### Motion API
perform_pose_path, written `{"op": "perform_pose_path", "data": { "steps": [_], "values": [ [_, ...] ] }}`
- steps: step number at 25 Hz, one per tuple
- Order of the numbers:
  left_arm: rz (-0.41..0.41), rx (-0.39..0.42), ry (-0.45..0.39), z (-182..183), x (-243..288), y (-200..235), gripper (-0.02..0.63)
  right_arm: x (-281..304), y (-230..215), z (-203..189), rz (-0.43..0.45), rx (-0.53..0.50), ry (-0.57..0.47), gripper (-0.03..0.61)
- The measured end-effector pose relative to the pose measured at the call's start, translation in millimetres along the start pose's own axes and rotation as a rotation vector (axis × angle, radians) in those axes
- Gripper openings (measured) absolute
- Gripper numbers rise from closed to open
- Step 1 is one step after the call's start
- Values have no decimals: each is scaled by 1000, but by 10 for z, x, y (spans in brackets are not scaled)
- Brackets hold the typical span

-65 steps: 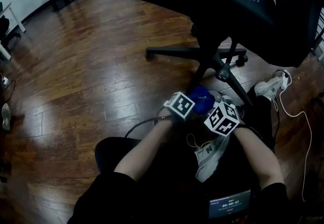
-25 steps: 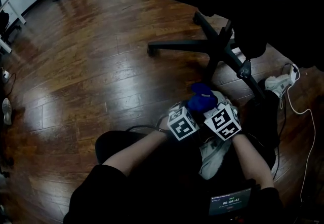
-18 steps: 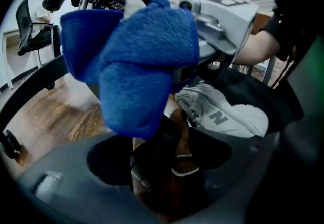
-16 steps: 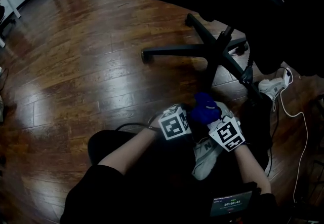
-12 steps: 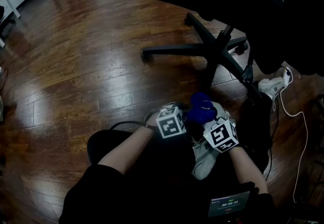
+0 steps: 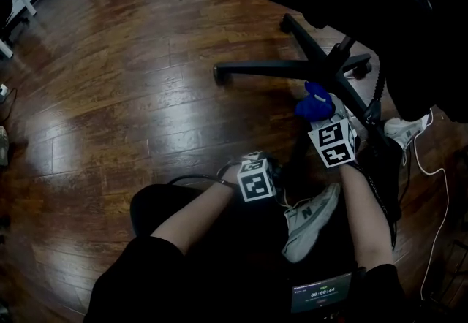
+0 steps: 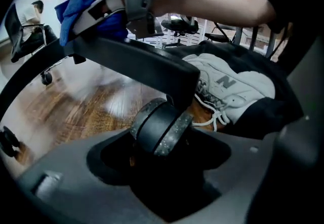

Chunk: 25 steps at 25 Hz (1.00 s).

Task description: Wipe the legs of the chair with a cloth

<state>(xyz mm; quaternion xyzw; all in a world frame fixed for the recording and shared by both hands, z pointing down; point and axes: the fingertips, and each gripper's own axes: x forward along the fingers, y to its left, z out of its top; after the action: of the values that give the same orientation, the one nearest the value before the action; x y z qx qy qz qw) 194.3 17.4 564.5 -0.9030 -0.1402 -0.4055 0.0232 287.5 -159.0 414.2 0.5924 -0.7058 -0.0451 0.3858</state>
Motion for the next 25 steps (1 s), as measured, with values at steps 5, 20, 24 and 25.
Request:
{"op": "perform_pose_path", "data": {
  "steps": [5, 20, 24, 25],
  "values": [
    [21, 17, -4, -59, 26, 31, 356, 296, -356, 149, -79, -45, 14, 97],
    [-3, -7, -28, 19, -2, 10, 356, -860, 1390, -89, 237, -32, -123, 95],
    [5, -16, -26, 30, 4, 8, 356, -1010, 1608, -104, 240, -73, -120, 95],
    [5, -17, -24, 28, 3, 8, 356, -1004, 1613, -104, 236, -82, -116, 95]
  ]
}}
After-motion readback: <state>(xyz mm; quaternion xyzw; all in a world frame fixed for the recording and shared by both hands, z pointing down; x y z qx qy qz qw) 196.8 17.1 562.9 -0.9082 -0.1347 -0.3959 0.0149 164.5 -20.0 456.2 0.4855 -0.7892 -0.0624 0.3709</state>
